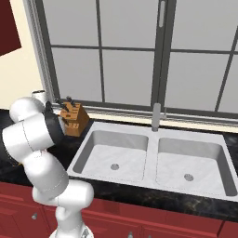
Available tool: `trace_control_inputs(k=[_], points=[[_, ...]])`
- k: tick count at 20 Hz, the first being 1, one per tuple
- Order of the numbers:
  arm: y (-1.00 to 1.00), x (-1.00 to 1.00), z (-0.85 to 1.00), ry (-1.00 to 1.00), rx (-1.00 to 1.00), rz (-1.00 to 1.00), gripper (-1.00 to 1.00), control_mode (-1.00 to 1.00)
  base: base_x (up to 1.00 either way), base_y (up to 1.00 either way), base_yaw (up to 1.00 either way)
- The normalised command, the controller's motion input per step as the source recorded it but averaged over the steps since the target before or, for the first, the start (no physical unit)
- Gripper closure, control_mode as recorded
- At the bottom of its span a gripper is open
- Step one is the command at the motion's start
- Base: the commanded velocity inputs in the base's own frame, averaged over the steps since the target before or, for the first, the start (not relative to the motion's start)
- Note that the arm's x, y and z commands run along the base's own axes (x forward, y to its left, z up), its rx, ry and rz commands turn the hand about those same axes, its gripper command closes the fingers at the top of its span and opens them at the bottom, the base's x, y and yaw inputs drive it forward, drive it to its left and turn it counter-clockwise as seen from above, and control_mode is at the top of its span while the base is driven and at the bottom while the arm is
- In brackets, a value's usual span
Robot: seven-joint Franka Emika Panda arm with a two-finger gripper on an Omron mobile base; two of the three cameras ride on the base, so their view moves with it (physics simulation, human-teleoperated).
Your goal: Pick up all produce items and place them in the sink. Turn on the sink faucet to wash them. Then turn the sink off and put them in the tray.
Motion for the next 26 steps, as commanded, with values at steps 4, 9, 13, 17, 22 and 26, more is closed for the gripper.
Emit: trace_control_inputs(k=[4, 9, 13, 17, 22, 26], points=[[-0.35, 0.08, 0.38, -0.04, 0.00, 0.00, 1.00, -1.00, 0.00, 0.00, 0.00], [-0.50, 0.00, 0.18, -0.01, 0.00, 0.00, 1.00, -1.00, 0.00, 0.00, 0.00], [-0.57, 0.01, 0.12, 0.00, 0.00, -0.01, 1.00, -1.00, 0.00, 0.00, 0.00], [-0.63, 0.05, 0.04, 0.00, 0.01, -0.03, 1.00, -1.00, 0.00, 0.00, 0.00], [-0.61, 0.07, 0.08, 0.01, 0.01, -0.03, 1.00, -1.00, 0.00, 0.00, 0.00], [-0.59, 0.05, 0.06, 0.01, 0.01, -0.05, 1.00, -1.00, 0.00, 0.00, 0.00]])
